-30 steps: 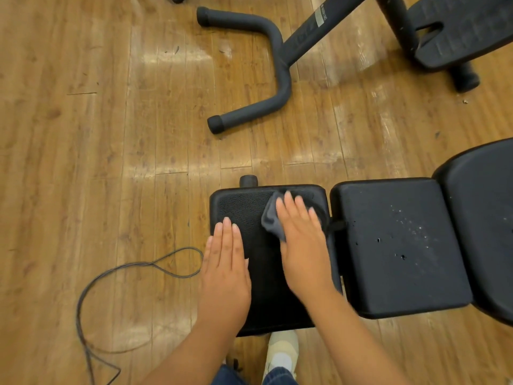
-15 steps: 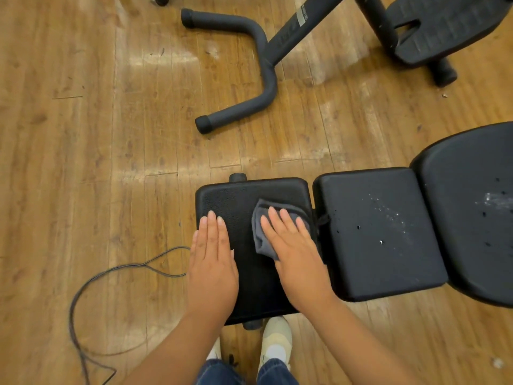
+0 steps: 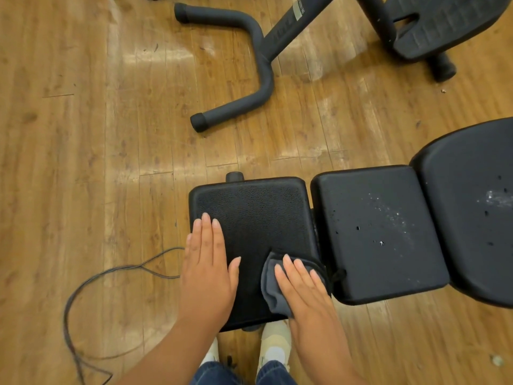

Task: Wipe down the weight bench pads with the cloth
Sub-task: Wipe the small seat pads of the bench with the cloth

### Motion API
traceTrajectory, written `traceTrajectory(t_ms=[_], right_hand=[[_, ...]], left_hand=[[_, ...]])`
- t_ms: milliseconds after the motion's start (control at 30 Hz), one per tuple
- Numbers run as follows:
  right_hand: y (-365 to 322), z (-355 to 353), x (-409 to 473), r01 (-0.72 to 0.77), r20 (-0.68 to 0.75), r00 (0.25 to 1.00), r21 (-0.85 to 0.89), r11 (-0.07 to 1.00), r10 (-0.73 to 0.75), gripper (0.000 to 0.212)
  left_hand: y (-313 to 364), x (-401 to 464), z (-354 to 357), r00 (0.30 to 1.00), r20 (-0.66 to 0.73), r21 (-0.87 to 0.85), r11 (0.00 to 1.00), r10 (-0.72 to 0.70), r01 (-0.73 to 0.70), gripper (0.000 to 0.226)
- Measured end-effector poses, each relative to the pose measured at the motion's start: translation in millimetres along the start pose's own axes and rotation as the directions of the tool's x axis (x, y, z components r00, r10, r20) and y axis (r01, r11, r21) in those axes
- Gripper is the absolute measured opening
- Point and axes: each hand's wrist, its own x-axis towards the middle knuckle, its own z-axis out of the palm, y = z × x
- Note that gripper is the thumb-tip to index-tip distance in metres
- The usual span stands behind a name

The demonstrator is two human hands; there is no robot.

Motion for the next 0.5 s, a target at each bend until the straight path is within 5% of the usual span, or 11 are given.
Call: traceTrajectory(t_ms=[200,500], right_hand=[[10,-27,93,-0.178,-0.11,0.976,0.106,0.978,0.189,0.076],[15,-46,148,-0.207,-0.083,0.971,0.168,0.964,0.223,0.065]], left_hand=[[1,0,-1,1.0,0.02,0.012,1.0,-0.003,0.003,0.065],[2,1,-2,0.999,0.035,0.042,0.999,-0.012,0.01,0.066]])
